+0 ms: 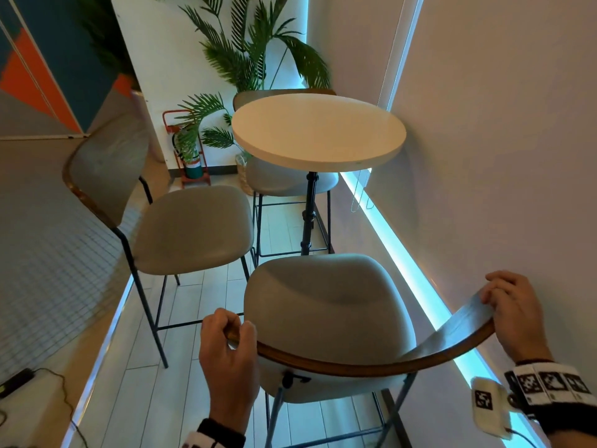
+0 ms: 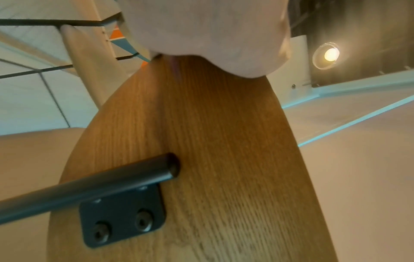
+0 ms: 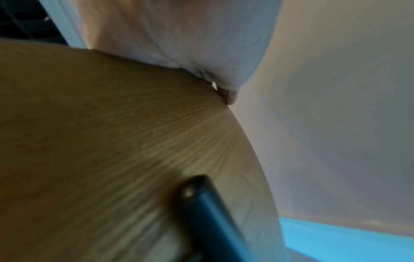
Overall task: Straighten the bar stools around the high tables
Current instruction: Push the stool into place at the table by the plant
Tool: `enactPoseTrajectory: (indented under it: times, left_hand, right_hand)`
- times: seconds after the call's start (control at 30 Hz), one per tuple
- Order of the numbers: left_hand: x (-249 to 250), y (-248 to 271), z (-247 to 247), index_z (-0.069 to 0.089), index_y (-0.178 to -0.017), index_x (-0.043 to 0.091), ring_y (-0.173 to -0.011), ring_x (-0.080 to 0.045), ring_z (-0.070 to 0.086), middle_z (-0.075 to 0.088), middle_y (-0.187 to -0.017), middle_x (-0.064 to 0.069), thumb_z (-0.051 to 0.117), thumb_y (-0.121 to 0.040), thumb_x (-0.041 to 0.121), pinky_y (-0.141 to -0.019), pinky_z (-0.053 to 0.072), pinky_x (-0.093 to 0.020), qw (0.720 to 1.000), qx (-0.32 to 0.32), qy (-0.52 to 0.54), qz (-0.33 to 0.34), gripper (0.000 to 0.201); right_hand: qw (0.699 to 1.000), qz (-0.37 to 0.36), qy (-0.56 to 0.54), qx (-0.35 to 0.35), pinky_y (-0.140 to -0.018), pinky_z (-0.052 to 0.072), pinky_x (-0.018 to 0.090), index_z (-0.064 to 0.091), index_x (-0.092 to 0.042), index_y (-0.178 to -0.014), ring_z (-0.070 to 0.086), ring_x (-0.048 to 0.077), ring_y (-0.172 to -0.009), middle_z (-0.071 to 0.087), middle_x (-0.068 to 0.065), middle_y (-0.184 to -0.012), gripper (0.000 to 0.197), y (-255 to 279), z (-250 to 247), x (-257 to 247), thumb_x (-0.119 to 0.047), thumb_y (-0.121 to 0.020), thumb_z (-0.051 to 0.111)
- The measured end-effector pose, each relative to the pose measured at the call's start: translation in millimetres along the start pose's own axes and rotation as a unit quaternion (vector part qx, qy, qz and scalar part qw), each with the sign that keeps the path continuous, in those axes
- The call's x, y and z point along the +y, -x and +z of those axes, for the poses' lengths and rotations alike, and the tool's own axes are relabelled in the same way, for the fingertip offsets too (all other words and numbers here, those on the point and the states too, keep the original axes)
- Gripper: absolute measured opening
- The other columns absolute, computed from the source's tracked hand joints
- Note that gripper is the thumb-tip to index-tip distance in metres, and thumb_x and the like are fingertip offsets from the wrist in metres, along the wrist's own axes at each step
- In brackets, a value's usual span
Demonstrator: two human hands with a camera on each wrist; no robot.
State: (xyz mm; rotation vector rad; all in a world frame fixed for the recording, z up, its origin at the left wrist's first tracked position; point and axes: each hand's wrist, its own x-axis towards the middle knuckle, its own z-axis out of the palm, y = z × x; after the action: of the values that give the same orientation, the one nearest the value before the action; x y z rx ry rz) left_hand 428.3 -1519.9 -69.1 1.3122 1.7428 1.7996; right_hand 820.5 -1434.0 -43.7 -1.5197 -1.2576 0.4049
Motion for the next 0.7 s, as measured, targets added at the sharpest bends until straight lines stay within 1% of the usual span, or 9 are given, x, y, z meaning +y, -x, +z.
enactPoseTrajectory:
  times: [0.07,0.17,0.23,0.3,0.37,0.43,0.5,0.57,0.7]
  left_hand:
    - [3.8,1.7,0.2,0.044,-0.067,0.020,-0.068,-0.010,0.045,0.044,-0.067,0.001,0.042,-0.084,0.028,-0.062,0.035,-0.009,0.999,-0.002,-0.021,0.025,0.019]
    - [5.6,4.3,1.1,0.044,-0.066,0.022,-0.069,-0.014,0.045,0.044,-0.066,0.004,0.041,-0.084,0.027,-0.061,0.034,-0.011,0.999,-0.004,-0.034,0.035,0.019]
    - [6.7,8.1,2.0,0.044,-0.066,0.021,-0.068,-0.016,0.045,0.044,-0.066,0.004,0.042,-0.085,0.027,-0.061,0.033,-0.012,0.998,-0.005,-0.045,0.046,0.020]
    - [9.3,12.0,3.0,0.044,-0.067,0.027,-0.068,-0.018,0.046,0.045,-0.066,0.005,0.042,-0.085,0.028,-0.061,0.034,-0.013,0.997,-0.009,-0.046,0.053,0.019]
    - [10.2,13.2,2.4,0.044,-0.067,0.028,-0.068,-0.018,0.045,0.045,-0.065,0.006,0.042,-0.086,0.028,-0.061,0.034,-0.012,0.997,-0.014,-0.048,0.060,0.019]
    - [8.5,11.0,0.8,0.046,-0.065,0.020,-0.067,-0.017,0.045,0.044,-0.064,0.005,0.040,-0.086,0.025,-0.059,0.034,-0.012,0.996,-0.023,-0.058,0.071,0.022]
    - [5.9,7.4,-0.7,0.045,-0.063,0.016,-0.063,-0.015,0.044,0.044,-0.060,0.005,0.039,-0.086,0.022,-0.057,0.033,-0.012,0.995,-0.037,-0.057,0.076,0.025]
    - [3.2,4.0,-1.6,0.043,-0.061,0.016,-0.060,-0.015,0.042,0.041,-0.057,0.008,0.037,-0.085,0.020,-0.054,0.031,-0.015,0.995,-0.043,-0.047,0.070,0.025]
    - [1.4,0.6,-1.8,0.042,-0.060,0.017,-0.057,-0.016,0.041,0.045,-0.064,0.002,0.036,-0.085,0.018,-0.051,0.030,-0.017,0.997,-0.043,-0.033,0.062,0.025]
  right_hand:
    - [1.000,-0.014,0.017,-0.013,-0.061,0.037,0.003,0.054,-0.010,-0.070,0.050,-0.006,-0.080,0.055,0.001,-0.095,0.015,-0.1,-2.4,-0.2,-0.014,-0.075,0.041]
    - [0.998,-0.036,0.036,-0.023,-0.054,0.039,0.014,0.056,-0.017,-0.065,0.051,0.011,-0.071,0.057,0.000,-0.080,0.017,-5.0,-6.7,1.1,-0.009,-0.073,0.044]
    - [0.997,-0.053,0.043,-0.023,-0.053,0.037,0.020,0.057,-0.019,-0.064,0.050,0.013,-0.066,0.055,0.003,-0.079,0.023,-8.2,-10.1,0.0,-0.001,-0.072,0.045]
    - [0.998,-0.055,0.039,-0.016,-0.054,0.036,0.014,0.056,-0.018,-0.062,0.050,0.006,-0.066,0.053,0.006,-0.077,0.025,-6.3,-11.3,-5.6,0.000,-0.073,0.043]
    - [0.998,-0.056,0.040,-0.010,-0.058,0.032,0.005,0.053,-0.009,-0.057,0.048,-0.003,-0.068,0.053,0.012,-0.077,0.022,-2.7,-11.2,-12.2,-0.006,-0.074,0.040]
    - [0.997,-0.057,0.054,-0.001,-0.063,0.029,0.000,0.051,-0.008,-0.050,0.045,0.009,-0.076,0.054,0.023,-0.085,0.029,0.4,-11.1,-14.8,-0.008,-0.076,0.038]
    - [0.996,-0.058,0.065,0.004,-0.065,0.027,-0.002,0.053,0.004,-0.055,0.043,0.022,-0.082,0.055,0.027,-0.088,0.031,1.3,-10.6,-15.0,-0.010,-0.077,0.036]
    - [0.996,-0.056,0.065,0.002,-0.063,0.026,-0.004,0.054,0.008,-0.059,0.042,0.025,-0.082,0.054,0.027,-0.088,0.034,1.8,-9.4,-14.3,-0.012,-0.079,0.035]
    - [0.995,-0.073,0.074,-0.006,-0.064,0.028,0.000,0.050,0.006,-0.055,0.043,0.027,-0.079,0.053,0.027,-0.079,0.035,-1.4,-9.4,-6.6,-0.011,-0.082,0.034]
